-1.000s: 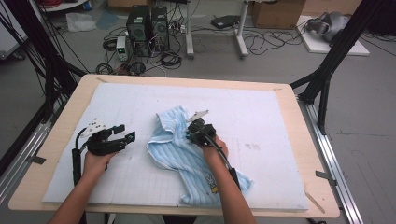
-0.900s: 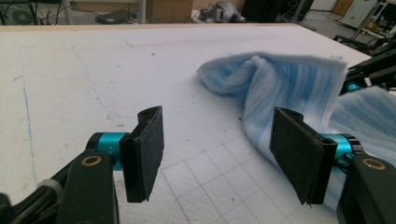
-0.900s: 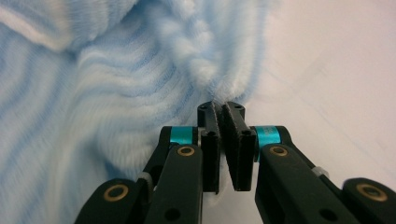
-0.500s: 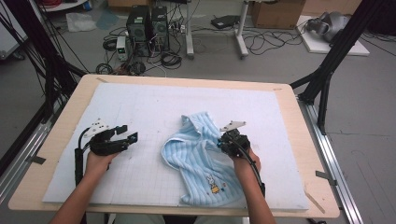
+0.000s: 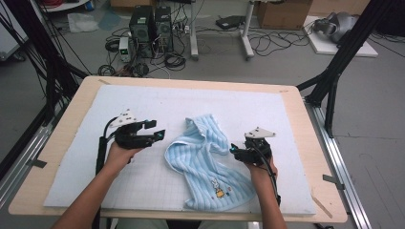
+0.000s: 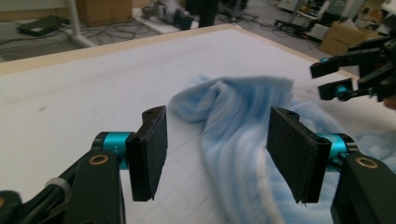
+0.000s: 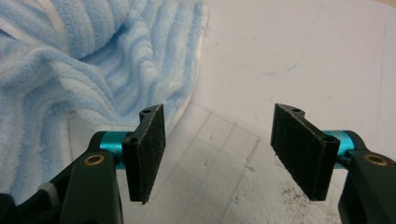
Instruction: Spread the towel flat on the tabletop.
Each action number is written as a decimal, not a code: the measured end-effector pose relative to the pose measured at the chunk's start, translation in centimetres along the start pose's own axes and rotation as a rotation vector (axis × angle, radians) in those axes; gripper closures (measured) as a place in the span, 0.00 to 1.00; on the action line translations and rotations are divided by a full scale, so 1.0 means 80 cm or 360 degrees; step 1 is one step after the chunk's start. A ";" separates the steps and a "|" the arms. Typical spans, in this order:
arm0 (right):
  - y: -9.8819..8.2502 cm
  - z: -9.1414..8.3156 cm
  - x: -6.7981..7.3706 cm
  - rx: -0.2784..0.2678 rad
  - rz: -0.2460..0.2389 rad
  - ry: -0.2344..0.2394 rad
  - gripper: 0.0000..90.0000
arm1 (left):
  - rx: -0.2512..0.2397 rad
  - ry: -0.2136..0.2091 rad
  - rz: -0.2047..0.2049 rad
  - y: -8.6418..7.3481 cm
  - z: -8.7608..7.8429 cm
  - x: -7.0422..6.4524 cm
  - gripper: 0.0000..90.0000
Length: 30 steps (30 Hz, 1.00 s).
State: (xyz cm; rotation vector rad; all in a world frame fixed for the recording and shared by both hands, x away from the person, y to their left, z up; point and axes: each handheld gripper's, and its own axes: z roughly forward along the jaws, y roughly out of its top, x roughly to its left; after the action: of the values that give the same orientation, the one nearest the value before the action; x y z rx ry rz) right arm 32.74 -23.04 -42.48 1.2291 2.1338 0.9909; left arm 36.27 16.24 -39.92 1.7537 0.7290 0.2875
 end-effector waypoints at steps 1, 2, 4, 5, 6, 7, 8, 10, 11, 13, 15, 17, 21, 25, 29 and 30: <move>0.000 -0.001 -0.001 -0.0007 0.0000 -0.0001 0.38 | 0.0010 -0.0019 0.0010 0.005 0.010 -0.005 0.41; -0.001 -0.003 -0.002 -0.0018 0.0016 0.0000 0.38 | 0.0030 -0.0042 0.0012 0.009 0.020 -0.009 0.40; -0.001 -0.004 -0.003 -0.0027 0.0009 -0.0004 0.38 | 0.0069 -0.0074 0.0018 0.017 0.050 -0.024 0.38; -0.001 -0.004 -0.003 -0.0029 0.0010 0.0002 0.38 | 0.0087 -0.0075 0.0020 0.018 0.060 -0.029 0.36; -0.001 -0.004 -0.003 -0.0029 0.0002 0.0002 0.38 | 0.0091 -0.0054 0.0020 0.020 0.069 -0.035 0.35; -0.001 -0.004 -0.003 -0.0029 -0.0002 -0.0001 0.38 | 0.0105 -0.0024 0.0016 0.021 0.078 -0.041 0.35; -0.001 -0.005 -0.002 -0.0025 0.0010 0.0008 0.38 | 0.0105 -0.0024 0.0016 0.021 0.078 -0.041 0.35; -0.001 -0.004 -0.001 -0.0023 0.0004 0.0007 0.38 | 0.0138 0.0011 0.0019 0.023 0.096 -0.050 0.35; 0.000 -0.003 0.000 -0.0018 -0.0009 0.0009 0.38 | 0.0173 0.0036 0.0034 0.024 0.112 -0.059 0.34; 0.000 -0.003 0.001 -0.0015 -0.0012 0.0007 0.38 | 0.0256 0.0044 0.0106 0.024 0.127 -0.067 0.35; 0.000 -0.003 0.001 -0.0017 -0.0005 0.0018 0.38 | 0.0294 0.0097 0.0144 0.024 0.133 -0.070 0.48; -0.001 -0.004 0.000 -0.0024 -0.0013 0.0018 0.38 | 0.0330 0.0134 0.0161 0.021 0.140 -0.066 0.72; -0.003 -0.006 -0.002 -0.0038 0.0008 0.0023 0.38 | 0.0346 0.0166 0.0156 0.021 0.131 -0.051 0.92; -0.006 -0.006 -0.006 -0.0032 0.0025 0.0027 0.38 | 0.0292 0.0192 0.0105 0.024 0.117 -0.036 0.93; -0.007 -0.008 -0.007 -0.0046 0.0058 0.0032 0.38 | 0.0269 0.0252 0.0006 0.020 0.091 -0.001 0.93; -0.007 -0.008 -0.007 -0.0047 0.0058 0.0034 0.38 | 0.0269 0.0252 0.0006 0.020 0.091 -0.001 0.93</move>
State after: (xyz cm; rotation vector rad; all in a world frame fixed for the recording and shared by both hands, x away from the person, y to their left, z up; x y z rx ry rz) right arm 32.27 -23.97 -42.50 1.2529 2.1125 1.0518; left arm 40.70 10.26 -40.71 1.9077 0.8854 0.3800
